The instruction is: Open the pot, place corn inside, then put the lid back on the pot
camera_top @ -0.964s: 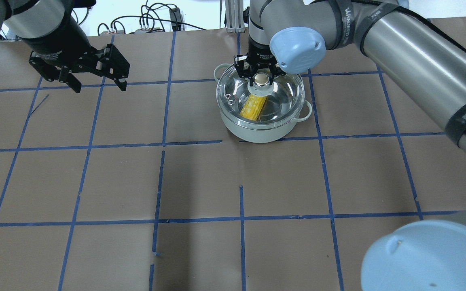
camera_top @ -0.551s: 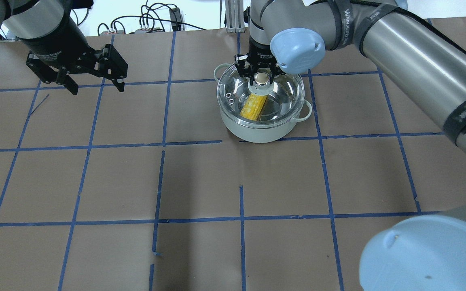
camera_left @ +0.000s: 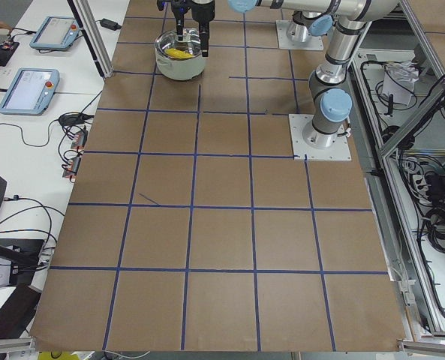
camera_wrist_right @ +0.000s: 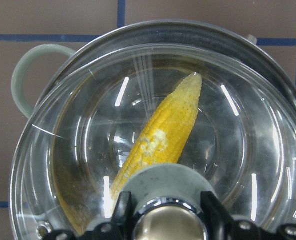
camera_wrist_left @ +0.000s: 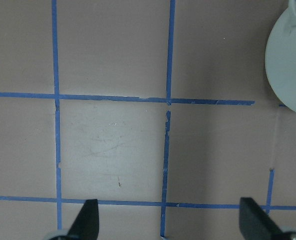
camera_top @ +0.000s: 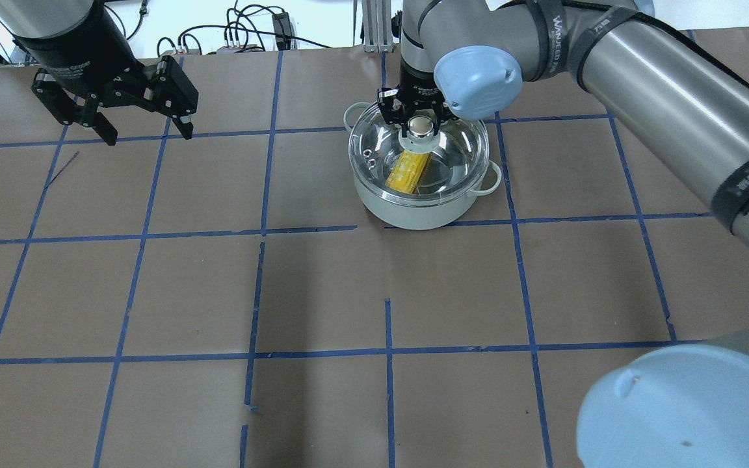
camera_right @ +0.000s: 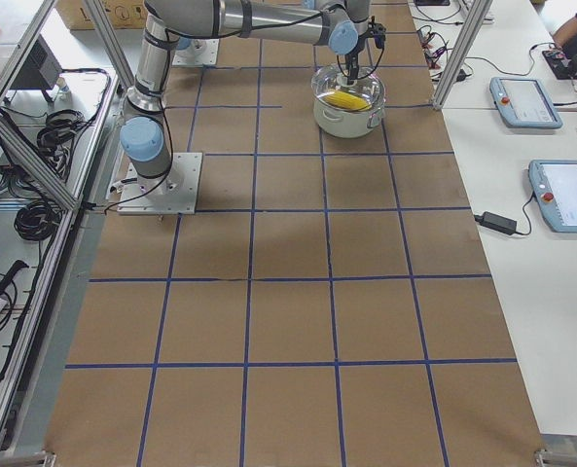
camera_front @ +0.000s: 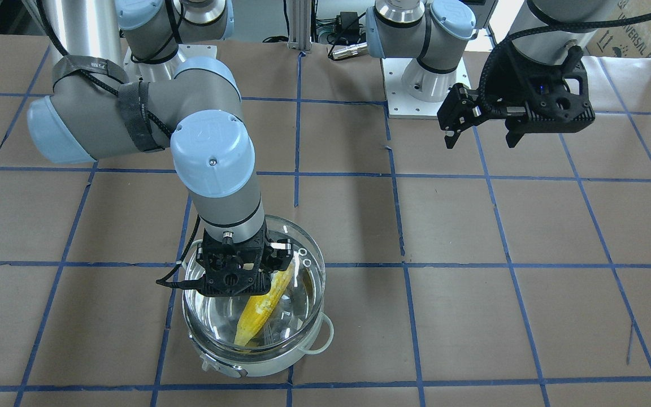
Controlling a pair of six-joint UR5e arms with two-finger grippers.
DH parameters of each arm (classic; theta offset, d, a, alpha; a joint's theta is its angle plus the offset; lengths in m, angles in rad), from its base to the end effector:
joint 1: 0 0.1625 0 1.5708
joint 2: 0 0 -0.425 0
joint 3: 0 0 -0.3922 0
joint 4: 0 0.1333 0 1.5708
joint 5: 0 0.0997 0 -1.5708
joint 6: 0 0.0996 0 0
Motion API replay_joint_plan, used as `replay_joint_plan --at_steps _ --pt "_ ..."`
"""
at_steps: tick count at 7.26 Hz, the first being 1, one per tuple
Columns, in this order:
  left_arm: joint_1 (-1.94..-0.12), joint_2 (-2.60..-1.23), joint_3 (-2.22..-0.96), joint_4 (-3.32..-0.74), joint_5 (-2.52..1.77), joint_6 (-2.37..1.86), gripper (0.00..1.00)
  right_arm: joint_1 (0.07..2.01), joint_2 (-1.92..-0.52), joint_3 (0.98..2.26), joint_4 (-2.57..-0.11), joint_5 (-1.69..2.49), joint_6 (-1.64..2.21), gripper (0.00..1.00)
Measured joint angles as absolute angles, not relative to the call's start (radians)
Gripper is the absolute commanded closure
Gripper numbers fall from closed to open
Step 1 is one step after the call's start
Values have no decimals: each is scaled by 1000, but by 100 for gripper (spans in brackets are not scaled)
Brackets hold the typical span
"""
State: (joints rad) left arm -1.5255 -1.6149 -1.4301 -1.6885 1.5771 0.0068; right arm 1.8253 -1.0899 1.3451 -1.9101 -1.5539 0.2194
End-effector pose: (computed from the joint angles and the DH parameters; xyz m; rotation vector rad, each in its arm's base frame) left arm -0.1096 -0.5122 0.5232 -0.0603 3.1351 0.0334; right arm 0.3028 -0.6278 0.3494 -0.0556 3.1026 -0.1208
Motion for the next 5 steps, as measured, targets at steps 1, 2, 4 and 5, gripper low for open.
replay_joint_plan --at_steps 1,2,4,5 --pt "-1526 -1615 -1431 -1692 1578 16 0 1825 -1090 1345 -1915 -1554 219 57" --pt "-1526 -1615 -1433 -1693 1578 26 0 1825 -1090 1345 -1926 -1555 218 57" --pt "-1526 -1614 -1437 -1693 1578 37 0 1825 -1088 1345 -1938 -1555 216 57" --pt "-1526 -1615 -1437 -1692 1578 38 0 1824 -1086 1345 -1940 -1557 213 57"
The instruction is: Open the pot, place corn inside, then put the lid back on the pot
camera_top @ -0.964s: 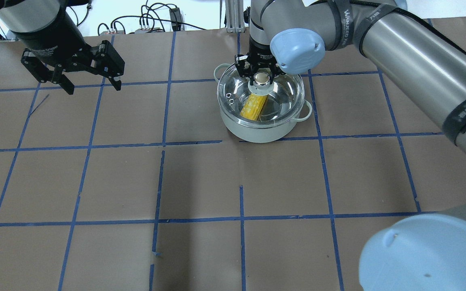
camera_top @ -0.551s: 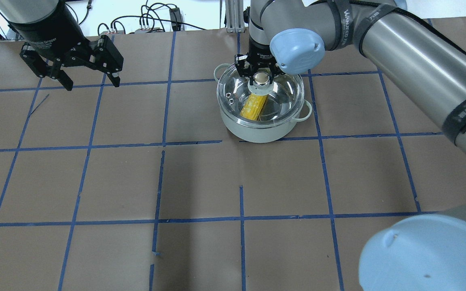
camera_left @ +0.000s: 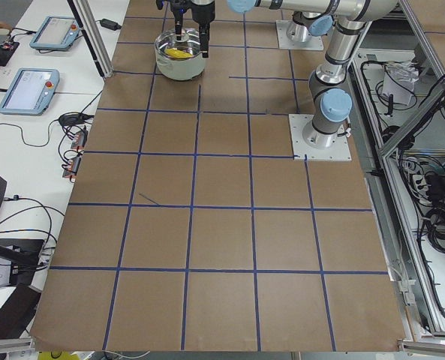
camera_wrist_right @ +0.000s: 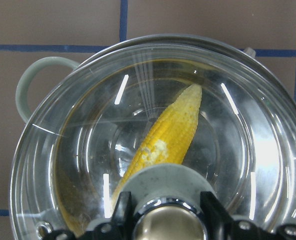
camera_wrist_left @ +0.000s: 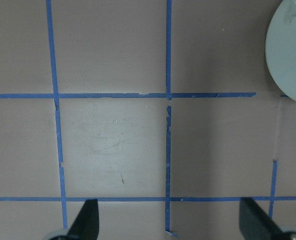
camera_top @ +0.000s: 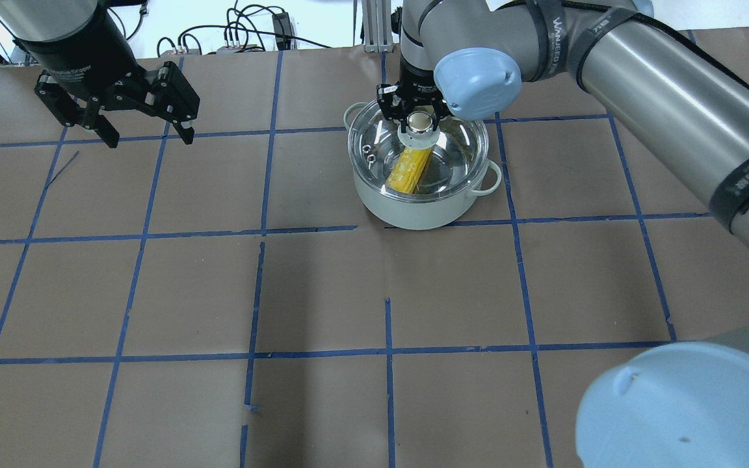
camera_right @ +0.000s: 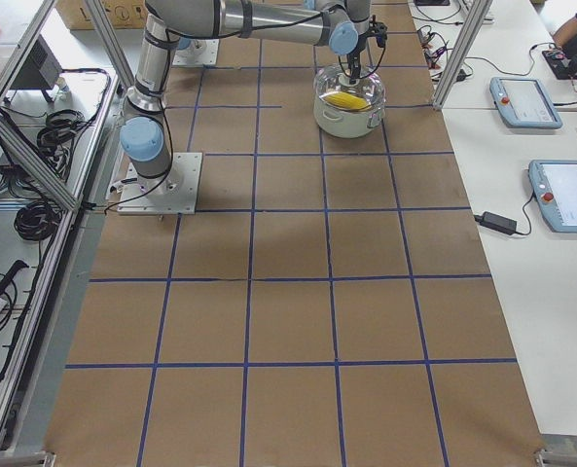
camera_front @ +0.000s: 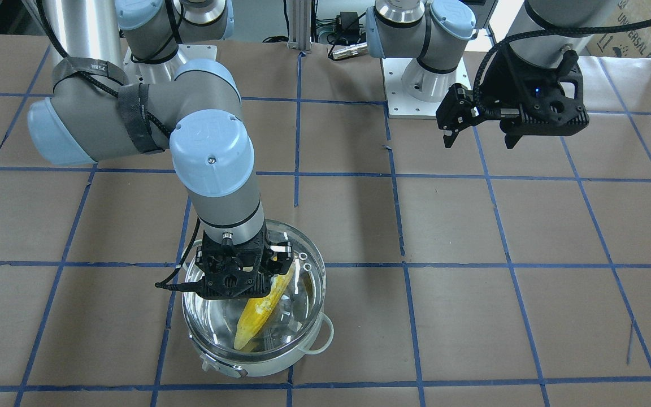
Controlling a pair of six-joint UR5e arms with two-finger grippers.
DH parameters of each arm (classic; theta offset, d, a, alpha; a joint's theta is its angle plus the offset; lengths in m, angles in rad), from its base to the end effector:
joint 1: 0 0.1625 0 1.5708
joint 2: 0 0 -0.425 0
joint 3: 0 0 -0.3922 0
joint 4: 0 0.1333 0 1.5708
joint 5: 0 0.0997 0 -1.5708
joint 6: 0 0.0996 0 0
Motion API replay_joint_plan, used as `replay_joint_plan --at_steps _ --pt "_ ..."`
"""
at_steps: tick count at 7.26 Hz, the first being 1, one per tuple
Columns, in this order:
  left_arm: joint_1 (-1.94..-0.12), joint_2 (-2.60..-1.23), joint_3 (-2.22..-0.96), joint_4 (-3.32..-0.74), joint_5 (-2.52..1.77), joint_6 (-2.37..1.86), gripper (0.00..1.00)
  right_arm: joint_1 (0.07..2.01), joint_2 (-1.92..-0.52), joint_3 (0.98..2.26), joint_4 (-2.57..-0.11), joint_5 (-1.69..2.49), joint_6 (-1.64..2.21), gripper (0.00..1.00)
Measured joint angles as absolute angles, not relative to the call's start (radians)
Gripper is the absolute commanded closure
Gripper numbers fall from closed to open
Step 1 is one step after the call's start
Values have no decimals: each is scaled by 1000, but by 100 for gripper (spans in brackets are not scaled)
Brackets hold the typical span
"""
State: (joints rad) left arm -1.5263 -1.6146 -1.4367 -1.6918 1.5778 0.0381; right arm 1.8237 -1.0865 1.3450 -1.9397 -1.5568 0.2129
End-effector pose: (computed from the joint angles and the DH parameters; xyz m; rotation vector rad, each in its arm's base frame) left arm -0.1100 -0.5112 0.5198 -0.0099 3.1355 0.0486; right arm 0.3023 -0.6315 0.3504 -0.0632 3.0977 -0.1616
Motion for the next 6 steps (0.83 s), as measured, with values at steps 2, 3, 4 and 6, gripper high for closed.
replay_joint_plan --at_steps 2,3,4,6 --pt "-1526 -1615 -1437 -1691 1578 39 0 1823 -1084 1345 -1940 -1561 204 57" --pt "-1527 -1616 -1436 -1690 1578 38 0 1822 -1083 1345 -1940 -1562 203 53" --pt "-1527 -1619 -1433 -1688 1577 37 0 1822 -1083 1345 -1941 -1563 203 45" --pt "-1530 -1620 -1434 -1684 1577 38 0 1822 -1083 1346 -1953 -1561 206 38"
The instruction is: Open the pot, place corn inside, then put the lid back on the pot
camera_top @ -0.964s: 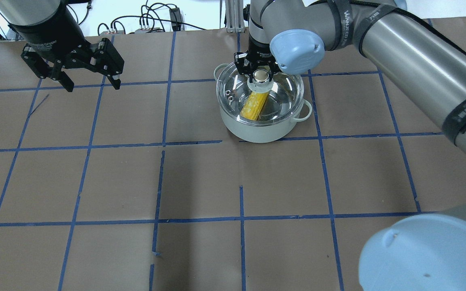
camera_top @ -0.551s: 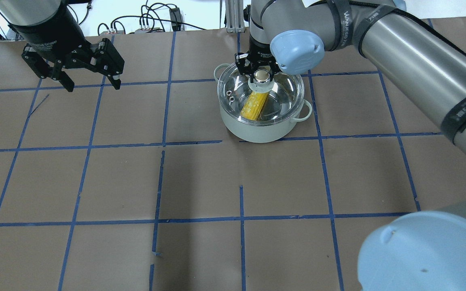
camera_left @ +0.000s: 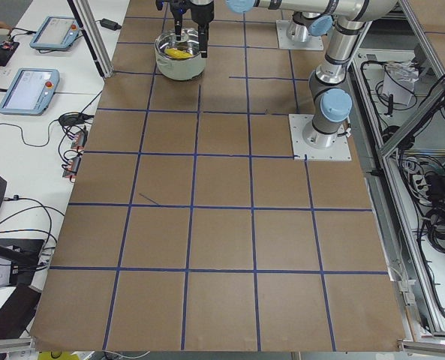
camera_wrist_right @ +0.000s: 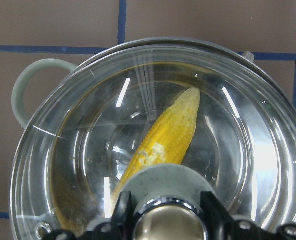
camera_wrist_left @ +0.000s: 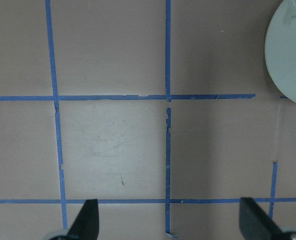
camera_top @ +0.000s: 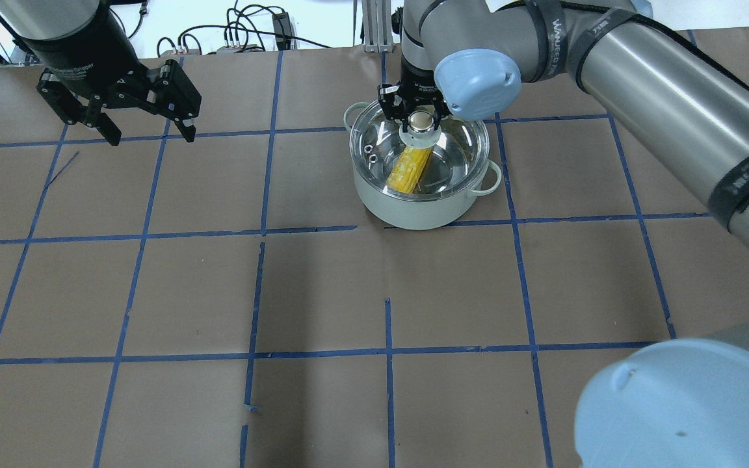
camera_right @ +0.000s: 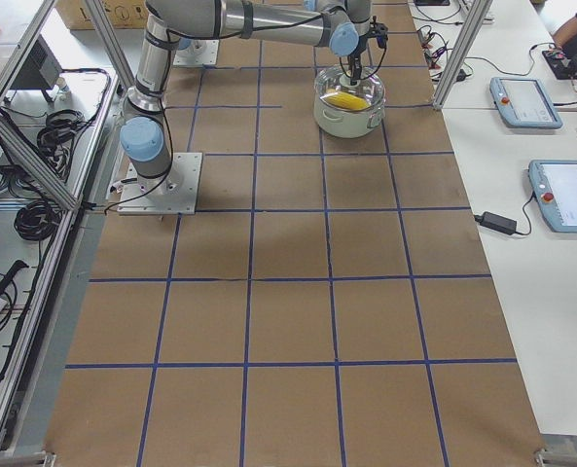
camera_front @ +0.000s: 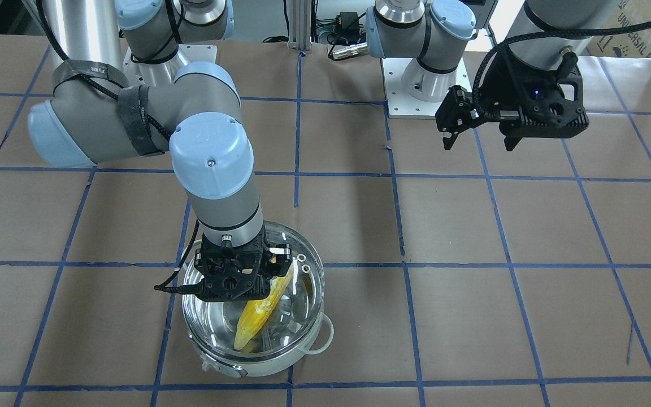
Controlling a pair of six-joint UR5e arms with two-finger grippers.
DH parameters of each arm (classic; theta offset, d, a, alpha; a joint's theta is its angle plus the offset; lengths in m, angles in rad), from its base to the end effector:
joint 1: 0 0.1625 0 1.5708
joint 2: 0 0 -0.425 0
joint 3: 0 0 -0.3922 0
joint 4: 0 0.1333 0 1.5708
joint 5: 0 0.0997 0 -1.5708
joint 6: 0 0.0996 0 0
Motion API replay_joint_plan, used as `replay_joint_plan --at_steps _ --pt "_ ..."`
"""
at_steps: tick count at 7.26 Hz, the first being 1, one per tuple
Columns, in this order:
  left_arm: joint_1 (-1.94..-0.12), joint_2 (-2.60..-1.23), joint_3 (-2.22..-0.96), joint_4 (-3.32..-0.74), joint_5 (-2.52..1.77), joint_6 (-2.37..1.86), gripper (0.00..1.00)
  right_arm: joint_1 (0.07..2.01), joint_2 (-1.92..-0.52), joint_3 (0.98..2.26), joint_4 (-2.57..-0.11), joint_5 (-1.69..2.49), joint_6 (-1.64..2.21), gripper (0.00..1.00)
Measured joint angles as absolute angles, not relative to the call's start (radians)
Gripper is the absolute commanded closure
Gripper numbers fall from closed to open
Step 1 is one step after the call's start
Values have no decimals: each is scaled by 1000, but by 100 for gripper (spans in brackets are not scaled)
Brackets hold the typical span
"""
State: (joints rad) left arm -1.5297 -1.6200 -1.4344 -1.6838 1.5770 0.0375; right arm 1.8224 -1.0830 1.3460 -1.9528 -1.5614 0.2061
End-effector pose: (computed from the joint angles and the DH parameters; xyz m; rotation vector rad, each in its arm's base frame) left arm -0.1117 -0.5137 0.5190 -0.0055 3.1361 0.0408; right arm 0.3015 -0.6336 0.3489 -0.0714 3.0996 -0.1766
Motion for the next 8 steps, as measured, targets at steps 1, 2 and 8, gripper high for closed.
replay_joint_plan --at_steps 1,2,8 --pt "-1531 -1620 -1436 -1683 1577 37 0 1822 -1082 1346 -1958 -1561 207 38" --pt "-1532 -1620 -1437 -1683 1577 38 0 1822 -1081 1346 -1961 -1560 208 37" --pt "-1532 -1620 -1437 -1681 1577 38 0 1827 -1092 1305 -1957 -1552 213 22"
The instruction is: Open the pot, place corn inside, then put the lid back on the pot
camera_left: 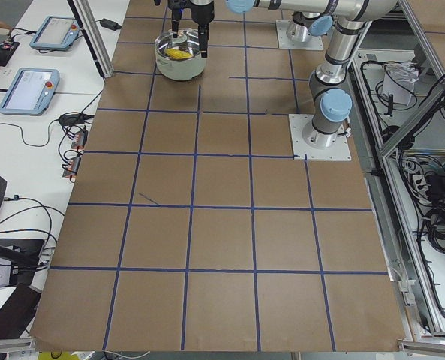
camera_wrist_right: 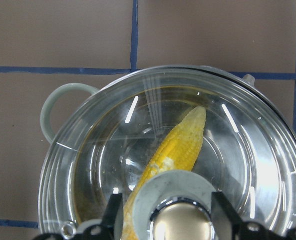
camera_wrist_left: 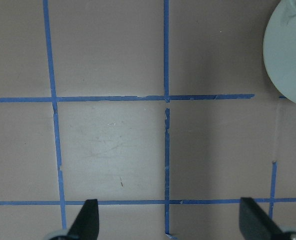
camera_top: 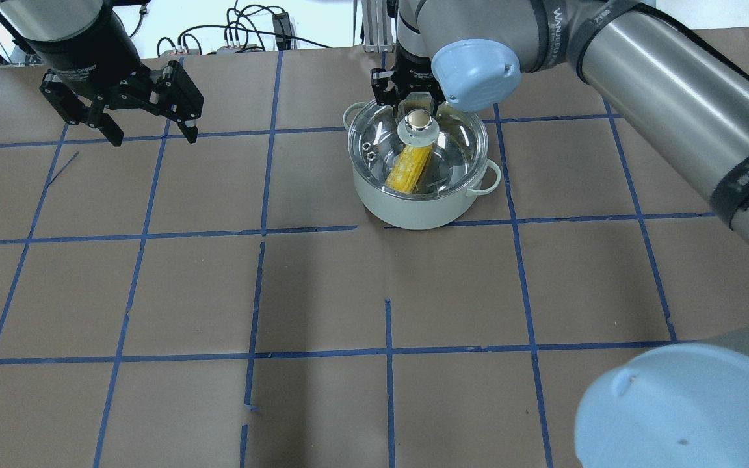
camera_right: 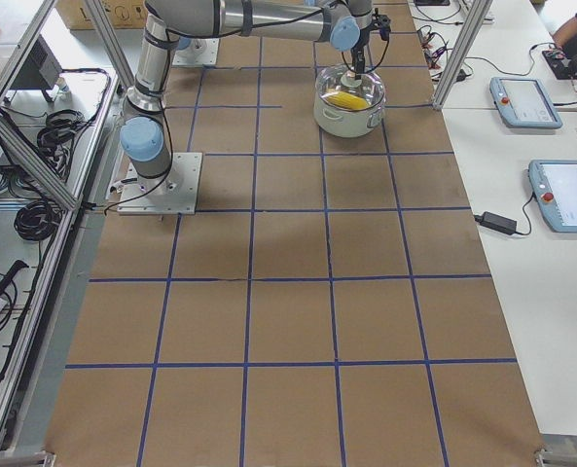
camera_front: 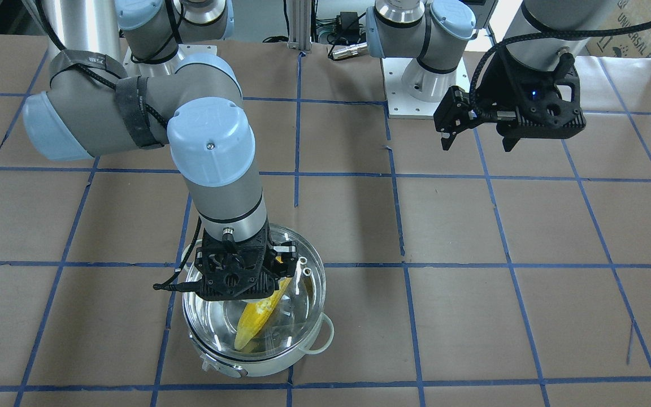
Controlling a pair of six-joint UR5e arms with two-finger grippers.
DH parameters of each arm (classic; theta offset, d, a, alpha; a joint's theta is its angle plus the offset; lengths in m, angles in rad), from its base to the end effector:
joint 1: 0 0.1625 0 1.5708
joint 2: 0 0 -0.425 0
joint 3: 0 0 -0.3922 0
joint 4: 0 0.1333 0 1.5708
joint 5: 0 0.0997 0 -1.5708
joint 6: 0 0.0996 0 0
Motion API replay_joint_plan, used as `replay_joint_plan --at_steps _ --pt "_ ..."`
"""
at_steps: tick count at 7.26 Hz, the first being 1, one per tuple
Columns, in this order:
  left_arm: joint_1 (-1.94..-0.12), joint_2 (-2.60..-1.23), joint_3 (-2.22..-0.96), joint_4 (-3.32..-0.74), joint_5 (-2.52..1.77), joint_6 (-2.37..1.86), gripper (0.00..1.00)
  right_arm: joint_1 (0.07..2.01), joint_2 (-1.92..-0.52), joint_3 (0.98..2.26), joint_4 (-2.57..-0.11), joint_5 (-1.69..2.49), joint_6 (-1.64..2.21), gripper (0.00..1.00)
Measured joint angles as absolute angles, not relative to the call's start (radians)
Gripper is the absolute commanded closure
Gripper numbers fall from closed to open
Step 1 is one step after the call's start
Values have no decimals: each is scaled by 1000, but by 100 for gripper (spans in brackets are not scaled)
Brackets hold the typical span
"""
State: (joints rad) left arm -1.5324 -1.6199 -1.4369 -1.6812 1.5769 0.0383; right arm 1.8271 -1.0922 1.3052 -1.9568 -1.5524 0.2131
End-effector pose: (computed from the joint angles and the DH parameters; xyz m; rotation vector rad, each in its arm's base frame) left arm -0.1131 -0.5135 0.5181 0.0000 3.1362 0.0405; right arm 0.3068 -0.6375 0.3759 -0.0688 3.0724 -0.2526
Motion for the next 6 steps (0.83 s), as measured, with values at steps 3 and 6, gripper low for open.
replay_joint_plan --at_steps 3,6 --pt "-1532 -1620 -1436 -1681 1577 38 0 1807 -1179 1299 -1884 -1554 203 15" --pt "-1532 -1620 -1436 -1681 1576 37 0 1792 -1285 1319 -1822 -1560 199 12"
